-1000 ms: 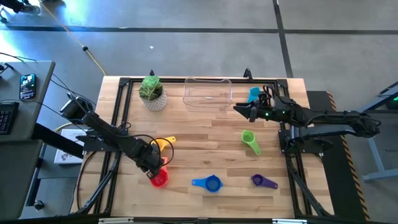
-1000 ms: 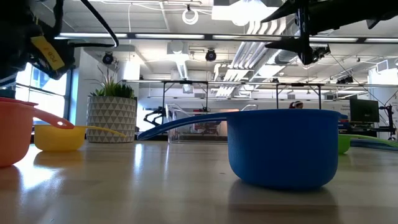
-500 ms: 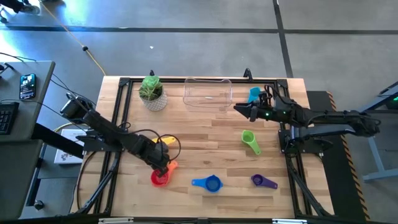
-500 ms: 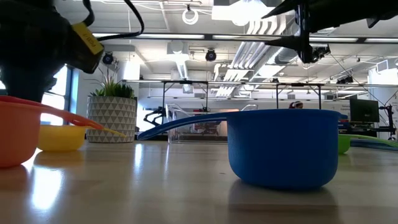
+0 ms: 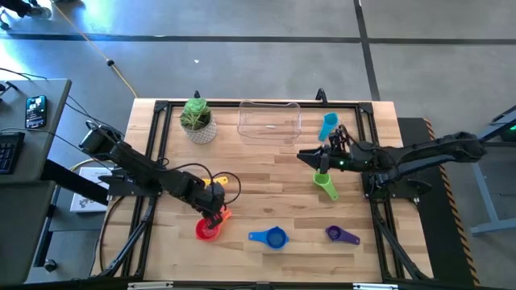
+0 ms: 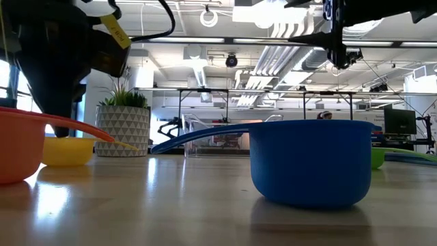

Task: Nest measuring cups in basket
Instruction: Stack the red measuring cup on top of the orange measuring cup, then stack the yellow measuring cup on top of the red measuring cup

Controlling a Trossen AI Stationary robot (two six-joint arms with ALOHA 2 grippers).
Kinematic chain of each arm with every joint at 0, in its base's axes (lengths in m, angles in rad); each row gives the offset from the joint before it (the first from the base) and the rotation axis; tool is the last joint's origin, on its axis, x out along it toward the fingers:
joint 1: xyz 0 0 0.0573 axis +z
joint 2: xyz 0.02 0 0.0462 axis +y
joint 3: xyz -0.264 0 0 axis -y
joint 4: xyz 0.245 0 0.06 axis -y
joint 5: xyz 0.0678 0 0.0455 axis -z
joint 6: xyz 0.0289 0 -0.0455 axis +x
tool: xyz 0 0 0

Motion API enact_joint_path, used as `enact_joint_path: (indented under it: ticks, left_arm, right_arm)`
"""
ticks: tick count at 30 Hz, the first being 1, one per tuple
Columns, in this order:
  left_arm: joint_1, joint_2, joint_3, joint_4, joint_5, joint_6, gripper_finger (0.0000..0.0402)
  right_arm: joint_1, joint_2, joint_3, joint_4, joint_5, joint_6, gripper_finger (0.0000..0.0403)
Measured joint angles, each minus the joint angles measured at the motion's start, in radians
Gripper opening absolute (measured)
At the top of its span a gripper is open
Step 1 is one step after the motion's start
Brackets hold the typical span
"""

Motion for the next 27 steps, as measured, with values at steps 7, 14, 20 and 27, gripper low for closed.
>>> enact_joint_path:
  ticks: [7, 14, 20, 27]
  left_arm:
    - [0.0, 0.015, 0.0, 0.011, 0.009, 0.018, 0.0051]
    - [-0.001, 0.015, 0.0, 0.022, 0.037, 0.045, 0.005]
    - [-0.001, -0.006, 0.0, 0.012, 0.038, 0.064, 0.0051]
    - [0.0, -0.096, 0.0, -0.027, 0.023, 0.09, 0.0051]
  right_arm:
    - [0.063, 0.079, 0.0, 0.087, 0.058, 0.018, 0.0266]
    - [0.071, 0.116, 0.0, 0.156, 0.063, 0.018, 0.0266]
    - [0.071, 0.121, 0.0, 0.21, 0.07, 0.016, 0.0266]
    - [0.071, 0.12, 0.0, 0.292, 0.094, -0.011, 0.0266]
